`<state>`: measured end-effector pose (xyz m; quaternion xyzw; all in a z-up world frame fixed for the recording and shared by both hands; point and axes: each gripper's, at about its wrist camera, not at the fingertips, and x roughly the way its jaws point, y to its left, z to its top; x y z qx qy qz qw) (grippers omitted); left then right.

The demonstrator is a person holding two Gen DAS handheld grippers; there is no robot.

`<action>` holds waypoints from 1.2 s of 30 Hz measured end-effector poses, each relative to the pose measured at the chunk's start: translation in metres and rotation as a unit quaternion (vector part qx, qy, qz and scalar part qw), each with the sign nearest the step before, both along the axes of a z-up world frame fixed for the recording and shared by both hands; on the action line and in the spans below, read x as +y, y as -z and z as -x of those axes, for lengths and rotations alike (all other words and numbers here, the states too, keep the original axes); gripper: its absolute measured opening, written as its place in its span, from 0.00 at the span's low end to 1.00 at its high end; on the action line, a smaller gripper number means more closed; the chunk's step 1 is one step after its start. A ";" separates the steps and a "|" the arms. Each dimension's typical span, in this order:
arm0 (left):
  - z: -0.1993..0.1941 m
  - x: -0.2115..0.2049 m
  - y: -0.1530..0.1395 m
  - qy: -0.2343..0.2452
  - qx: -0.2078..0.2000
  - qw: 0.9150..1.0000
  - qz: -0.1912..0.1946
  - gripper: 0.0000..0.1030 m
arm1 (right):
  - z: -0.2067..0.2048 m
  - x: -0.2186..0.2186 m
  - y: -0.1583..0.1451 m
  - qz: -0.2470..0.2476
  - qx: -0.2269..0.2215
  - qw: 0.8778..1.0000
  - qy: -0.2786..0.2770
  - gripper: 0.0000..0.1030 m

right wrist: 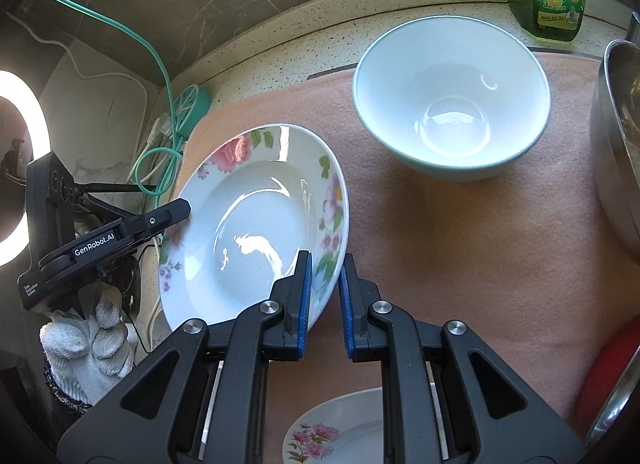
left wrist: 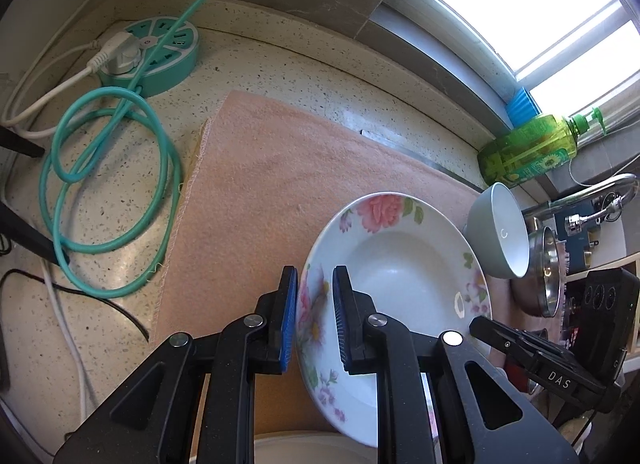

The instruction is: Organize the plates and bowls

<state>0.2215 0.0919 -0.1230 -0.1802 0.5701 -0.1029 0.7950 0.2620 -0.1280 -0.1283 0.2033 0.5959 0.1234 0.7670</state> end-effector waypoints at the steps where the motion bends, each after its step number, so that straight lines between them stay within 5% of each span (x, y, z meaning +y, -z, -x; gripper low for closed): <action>1: 0.002 -0.002 -0.002 0.001 -0.001 1.000 0.002 0.15 | 0.003 -0.002 -0.002 0.000 -0.002 1.000 0.000 0.13; 22: 0.078 -0.053 -0.032 0.003 -0.026 0.999 0.031 0.15 | 0.078 -0.035 -0.029 -0.001 -0.012 1.000 -0.023 0.14; 36: 0.132 -0.096 -0.027 0.020 -0.011 0.999 0.044 0.15 | 0.131 -0.067 -0.029 -0.003 0.003 1.000 -0.012 0.14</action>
